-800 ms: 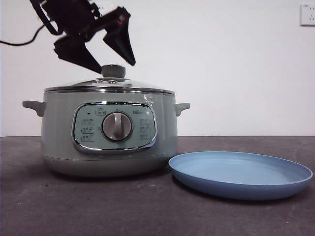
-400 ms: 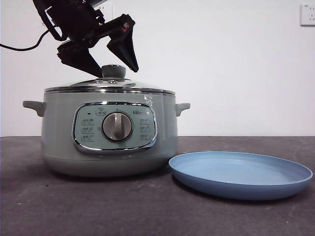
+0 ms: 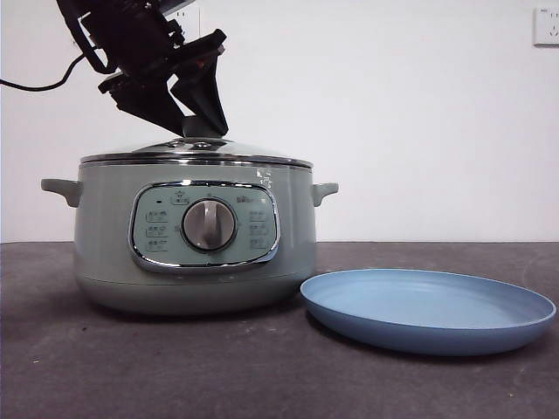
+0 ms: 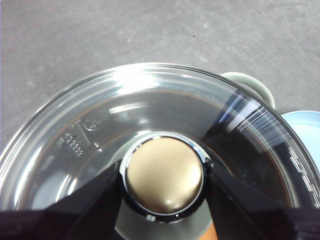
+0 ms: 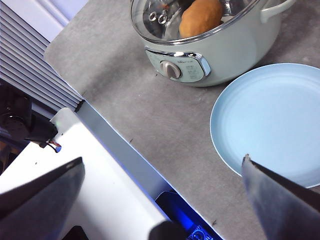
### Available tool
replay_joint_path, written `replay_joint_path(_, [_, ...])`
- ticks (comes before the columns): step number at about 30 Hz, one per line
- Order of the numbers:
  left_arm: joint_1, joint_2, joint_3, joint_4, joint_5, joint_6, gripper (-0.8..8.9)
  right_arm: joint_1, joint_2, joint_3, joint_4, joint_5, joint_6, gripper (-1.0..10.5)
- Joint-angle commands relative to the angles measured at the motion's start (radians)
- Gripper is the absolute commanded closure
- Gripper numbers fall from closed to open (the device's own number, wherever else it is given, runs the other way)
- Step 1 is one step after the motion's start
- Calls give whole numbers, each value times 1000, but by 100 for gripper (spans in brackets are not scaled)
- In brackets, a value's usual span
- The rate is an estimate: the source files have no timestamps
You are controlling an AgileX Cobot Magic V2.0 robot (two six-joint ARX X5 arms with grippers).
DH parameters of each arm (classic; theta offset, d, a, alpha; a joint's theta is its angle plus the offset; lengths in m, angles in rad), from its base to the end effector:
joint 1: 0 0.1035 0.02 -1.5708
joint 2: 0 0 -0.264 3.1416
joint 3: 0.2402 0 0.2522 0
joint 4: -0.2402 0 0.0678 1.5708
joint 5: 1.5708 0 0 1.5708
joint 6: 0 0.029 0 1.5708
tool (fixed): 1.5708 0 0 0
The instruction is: Take the potato out from the steamer,put the potato on the plate,close the lid
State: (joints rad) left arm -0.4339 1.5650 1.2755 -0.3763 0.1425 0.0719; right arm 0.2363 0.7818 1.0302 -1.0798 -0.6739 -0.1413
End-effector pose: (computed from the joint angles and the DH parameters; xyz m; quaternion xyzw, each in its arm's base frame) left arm 0.3124 -0.1493 0.2955 0.0800 0.3135 -0.2801 0.9038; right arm 0.1088 0.0448 0.3410 0.0294 0.3648 0.4289 0.8259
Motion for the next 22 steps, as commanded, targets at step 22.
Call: replay_joint_path(22, [0,-286,9,-53,-39,0,822,25,95,3,240,-8,194,287])
